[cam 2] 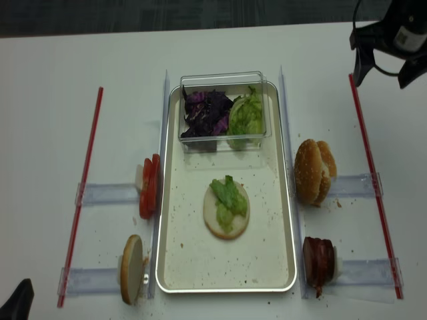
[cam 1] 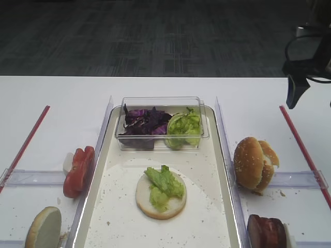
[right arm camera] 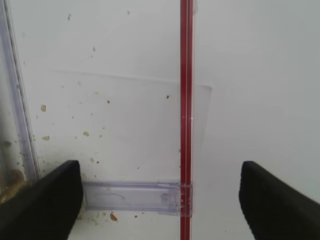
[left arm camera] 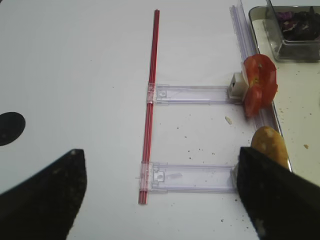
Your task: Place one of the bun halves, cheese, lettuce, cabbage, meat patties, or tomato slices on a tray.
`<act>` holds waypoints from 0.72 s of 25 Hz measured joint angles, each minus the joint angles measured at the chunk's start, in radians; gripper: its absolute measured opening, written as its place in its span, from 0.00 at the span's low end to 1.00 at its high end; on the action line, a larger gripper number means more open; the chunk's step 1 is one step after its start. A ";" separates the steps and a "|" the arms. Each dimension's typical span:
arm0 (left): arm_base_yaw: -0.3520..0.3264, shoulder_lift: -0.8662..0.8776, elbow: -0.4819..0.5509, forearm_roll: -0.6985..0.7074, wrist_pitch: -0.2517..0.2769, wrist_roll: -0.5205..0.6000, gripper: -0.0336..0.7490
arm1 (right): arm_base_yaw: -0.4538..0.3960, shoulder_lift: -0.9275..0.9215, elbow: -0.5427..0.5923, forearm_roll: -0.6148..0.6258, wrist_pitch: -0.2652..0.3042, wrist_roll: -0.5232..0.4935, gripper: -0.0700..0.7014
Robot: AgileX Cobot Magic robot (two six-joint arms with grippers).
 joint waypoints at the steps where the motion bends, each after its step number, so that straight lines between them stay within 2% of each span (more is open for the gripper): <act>1: 0.000 0.000 0.000 0.000 0.000 0.000 0.77 | 0.000 -0.014 0.027 0.002 0.000 -0.002 0.93; 9: 0.000 0.000 0.000 0.000 0.000 0.000 0.77 | 0.000 -0.177 0.237 0.000 -0.002 -0.006 0.93; 18: 0.000 0.000 0.000 0.000 0.000 0.000 0.77 | 0.000 -0.445 0.571 -0.013 -0.077 -0.011 0.93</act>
